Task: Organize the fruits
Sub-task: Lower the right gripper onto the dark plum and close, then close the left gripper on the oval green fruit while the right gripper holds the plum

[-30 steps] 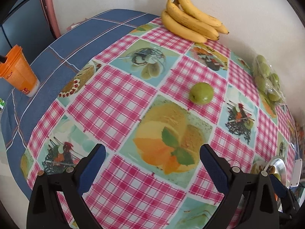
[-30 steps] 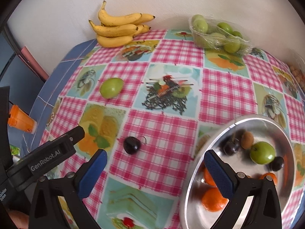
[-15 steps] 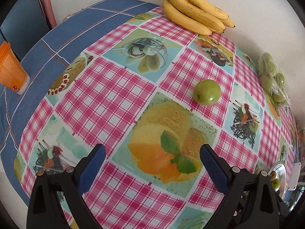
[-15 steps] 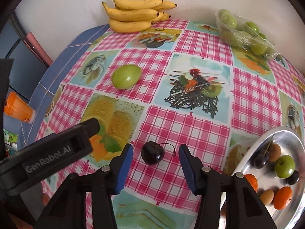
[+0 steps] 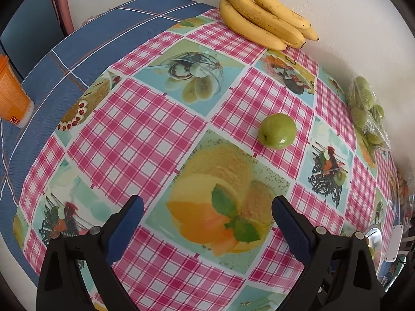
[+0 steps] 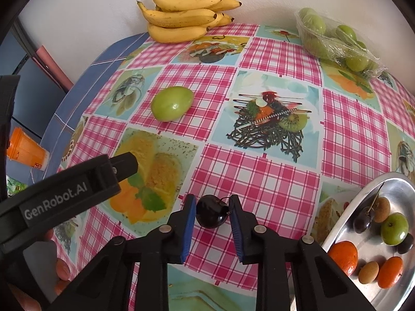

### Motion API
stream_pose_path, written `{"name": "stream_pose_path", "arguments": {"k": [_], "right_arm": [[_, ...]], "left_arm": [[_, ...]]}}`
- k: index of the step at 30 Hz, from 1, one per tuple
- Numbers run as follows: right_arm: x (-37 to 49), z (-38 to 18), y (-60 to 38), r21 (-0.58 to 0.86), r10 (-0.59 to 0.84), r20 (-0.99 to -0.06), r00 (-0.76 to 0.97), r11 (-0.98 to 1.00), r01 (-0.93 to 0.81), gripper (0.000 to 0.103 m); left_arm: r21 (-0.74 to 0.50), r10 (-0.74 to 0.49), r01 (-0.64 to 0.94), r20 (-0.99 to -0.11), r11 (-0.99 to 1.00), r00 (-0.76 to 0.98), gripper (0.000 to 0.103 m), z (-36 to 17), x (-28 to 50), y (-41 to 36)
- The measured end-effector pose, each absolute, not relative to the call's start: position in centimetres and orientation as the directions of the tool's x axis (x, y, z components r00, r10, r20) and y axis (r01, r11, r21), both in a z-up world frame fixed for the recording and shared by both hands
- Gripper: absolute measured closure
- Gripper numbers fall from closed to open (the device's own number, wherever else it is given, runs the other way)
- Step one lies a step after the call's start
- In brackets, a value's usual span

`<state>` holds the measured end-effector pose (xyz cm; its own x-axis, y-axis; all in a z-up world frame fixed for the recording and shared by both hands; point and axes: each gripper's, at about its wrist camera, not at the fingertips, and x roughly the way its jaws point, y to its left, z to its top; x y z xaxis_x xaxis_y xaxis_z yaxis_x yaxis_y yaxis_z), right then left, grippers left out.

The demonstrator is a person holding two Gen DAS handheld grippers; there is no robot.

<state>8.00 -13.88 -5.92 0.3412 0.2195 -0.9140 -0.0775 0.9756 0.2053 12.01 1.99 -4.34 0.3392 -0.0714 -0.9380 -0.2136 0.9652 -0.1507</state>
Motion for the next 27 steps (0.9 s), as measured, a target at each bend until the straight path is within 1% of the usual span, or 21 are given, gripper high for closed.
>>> {"name": "stream_pose_path", "arguments": {"k": [5, 11, 16, 18, 23, 25, 27], "right_arm": [[8.0, -5.2, -14.3, 0.217, 0.228, -0.904, 0.36, 0.974, -0.073, 0.075], [9.1, -4.9, -15.8, 0.228, 0.224, -0.895, 0.385, 0.973, -0.036, 0.075], [10.3, -4.8, -17.2, 0.23, 0.213, -0.889, 0.405, 0.973, -0.006, 0.075], [10.8, -4.7, -17.6, 0.229, 0.208, -0.886, 0.415, 0.973, 0.001, 0.075], [11.9, -4.5, -18.5, 0.249, 0.219, -0.873, 0.435, 0.968, 0.011, 0.075], [12.2, -4.5, -18.7, 0.253, 0.22, -0.87, 0.441, 0.967, 0.016, 0.075], [12.5, -4.6, -19.0, 0.259, 0.223, -0.866, 0.447, 0.966, 0.021, 0.075]], "left_arm": [[-0.163, -0.086, -0.194, -0.932, 0.967, 0.351, 0.004, -4.1, 12.4, 1.8], [-0.175, -0.104, -0.14, -0.907, 0.974, 0.409, 0.004, -3.5, 14.0, 0.4], [-0.162, -0.114, -0.082, -0.903, 0.983, 0.414, 0.004, -4.0, 15.6, -1.1], [-0.142, -0.1, -0.076, -0.908, 0.987, 0.406, 0.004, -4.3, 16.1, -1.6], [-0.211, -0.17, -0.06, -0.901, 0.976, 0.4, 0.004, -4.9, 17.3, -2.2], [-0.207, -0.167, -0.054, -0.897, 0.977, 0.41, 0.007, -4.9, 17.8, -2.6], [-0.218, -0.179, -0.045, -0.888, 0.975, 0.423, 0.017, -4.9, 18.3, -2.8]]}}
